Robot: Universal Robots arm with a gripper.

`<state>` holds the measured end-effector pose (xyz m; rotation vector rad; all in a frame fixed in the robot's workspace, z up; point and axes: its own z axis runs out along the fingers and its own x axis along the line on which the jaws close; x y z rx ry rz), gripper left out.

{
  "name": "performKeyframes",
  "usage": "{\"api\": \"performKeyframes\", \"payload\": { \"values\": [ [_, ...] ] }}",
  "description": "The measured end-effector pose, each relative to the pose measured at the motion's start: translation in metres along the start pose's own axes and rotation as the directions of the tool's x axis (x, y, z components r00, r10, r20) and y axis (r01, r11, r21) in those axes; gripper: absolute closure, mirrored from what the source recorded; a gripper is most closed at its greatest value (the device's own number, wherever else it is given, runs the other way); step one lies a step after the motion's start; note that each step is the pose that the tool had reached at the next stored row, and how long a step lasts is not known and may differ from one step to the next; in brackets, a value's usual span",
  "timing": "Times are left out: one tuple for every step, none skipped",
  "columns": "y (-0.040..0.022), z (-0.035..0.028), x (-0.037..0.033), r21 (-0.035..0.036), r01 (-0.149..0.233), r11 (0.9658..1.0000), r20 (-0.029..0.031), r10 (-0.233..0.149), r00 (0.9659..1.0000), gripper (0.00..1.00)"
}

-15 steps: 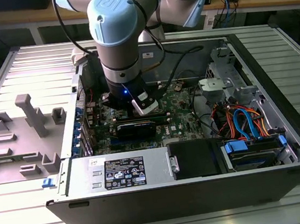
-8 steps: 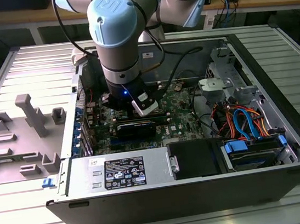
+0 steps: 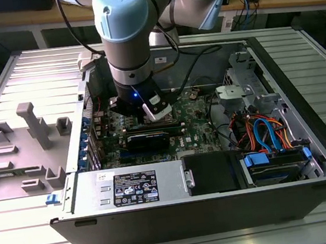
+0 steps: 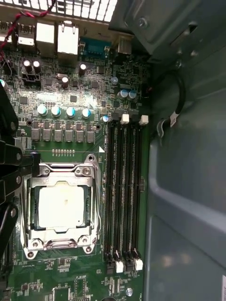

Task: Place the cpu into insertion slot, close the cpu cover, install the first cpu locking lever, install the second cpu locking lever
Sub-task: 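Install the second cpu locking lever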

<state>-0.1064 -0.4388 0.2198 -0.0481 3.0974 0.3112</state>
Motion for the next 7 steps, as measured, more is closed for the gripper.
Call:
{"api": "performKeyframes", "payload": {
  "values": [
    [0.0004,-0.0020,-0.0001,0.0001,0.000,1.0000,-0.0001,0.000,1.0000,0.89],
    [0.0004,-0.0021,-0.0001,-0.0002,0.000,1.0000,0.0000,0.000,1.0000,0.89],
    [0.0005,-0.0021,-0.0001,-0.0002,0.000,1.0000,0.0001,0.000,1.0000,0.89],
    [0.0005,-0.0025,-0.0001,0.0000,0.000,1.0000,0.0000,0.000,1.0000,0.89],
    [0.0006,-0.0029,-0.0001,0.0001,0.000,1.0000,-0.0001,0.000,1.0000,0.89],
    [0.0006,-0.0029,-0.0001,0.0000,0.000,1.0000,0.0000,0.000,1.0000,0.89],
    [0.0006,-0.0029,-0.0001,0.0000,0.000,1.0000,0.0000,0.000,1.0000,0.89]
  ]
}}
